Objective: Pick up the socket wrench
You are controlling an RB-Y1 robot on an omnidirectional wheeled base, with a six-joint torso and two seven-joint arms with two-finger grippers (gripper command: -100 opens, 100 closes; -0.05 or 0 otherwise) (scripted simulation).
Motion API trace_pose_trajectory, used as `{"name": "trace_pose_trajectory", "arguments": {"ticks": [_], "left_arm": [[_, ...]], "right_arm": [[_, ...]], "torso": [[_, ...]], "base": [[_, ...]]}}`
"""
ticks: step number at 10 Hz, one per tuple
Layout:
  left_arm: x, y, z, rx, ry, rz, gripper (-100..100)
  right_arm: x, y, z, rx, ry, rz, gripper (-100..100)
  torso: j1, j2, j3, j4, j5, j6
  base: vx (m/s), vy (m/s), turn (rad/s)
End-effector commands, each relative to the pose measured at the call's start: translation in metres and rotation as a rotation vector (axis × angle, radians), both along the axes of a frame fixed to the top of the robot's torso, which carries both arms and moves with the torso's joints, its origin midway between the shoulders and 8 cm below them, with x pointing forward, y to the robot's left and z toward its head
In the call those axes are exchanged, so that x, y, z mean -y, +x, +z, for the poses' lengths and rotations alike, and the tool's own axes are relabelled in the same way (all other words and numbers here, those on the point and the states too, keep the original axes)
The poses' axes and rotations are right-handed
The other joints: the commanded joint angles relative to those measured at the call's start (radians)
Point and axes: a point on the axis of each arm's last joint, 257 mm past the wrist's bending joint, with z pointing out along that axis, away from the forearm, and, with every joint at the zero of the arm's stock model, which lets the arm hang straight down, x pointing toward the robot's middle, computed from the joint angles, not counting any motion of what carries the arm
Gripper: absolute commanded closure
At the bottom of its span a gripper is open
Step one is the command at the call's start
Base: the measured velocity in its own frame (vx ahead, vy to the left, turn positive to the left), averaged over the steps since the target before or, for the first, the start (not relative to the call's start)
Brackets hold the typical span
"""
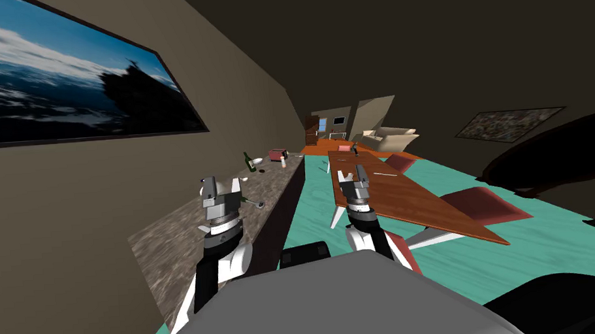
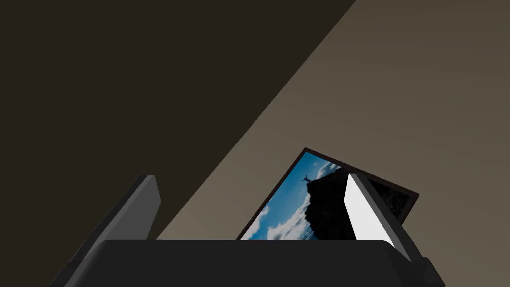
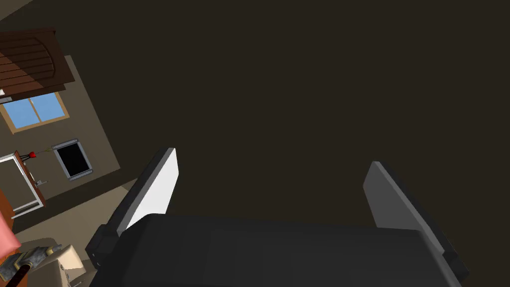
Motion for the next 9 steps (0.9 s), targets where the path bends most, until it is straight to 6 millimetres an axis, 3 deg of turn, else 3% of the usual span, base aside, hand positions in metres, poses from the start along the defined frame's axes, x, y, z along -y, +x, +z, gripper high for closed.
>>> {"name": "trace_pose_trajectory", "arguments": {"ticks": [1, 4, 8, 9], "left_arm": [[-0.005, 0.003, -0.011, -0.043, 0.005, -0.005, -100], [-0.019, 0.009, -0.038, -0.146, 0.012, -0.009, -100], [-0.056, 0.012, -0.091, -0.352, 0.021, 0.008, -100], [-0.056, 0.012, -0.091, -0.353, 0.018, 0.001, -100]], "right_arm": [[0.000, 0.000, 0.000, 0.000, 0.000, 0.000, 0], [0.000, 0.000, 0.000, 0.000, 0.000, 0.000, 0], [0.000, 0.000, 0.000, 0.000, 0.000, 0.000, 0], [0.000, 0.000, 0.000, 0.000, 0.000, 0.000, 0]], "torso": [[0.000, 0.000, 0.000, 0.000, 0.000, 0.000], [-0.001, -0.001, 0.000, 0.000, 0.000, 0.000], [0.000, -0.003, -0.002, -0.001, 0.000, 0.000], [0.000, -0.003, -0.002, -0.001, 0.000, 0.000]], "base": [[0.002, -0.017, -0.056], [0.018, -0.023, -0.055], [0.043, -0.012, -0.096], [0.031, -0.008, -0.036]]}}
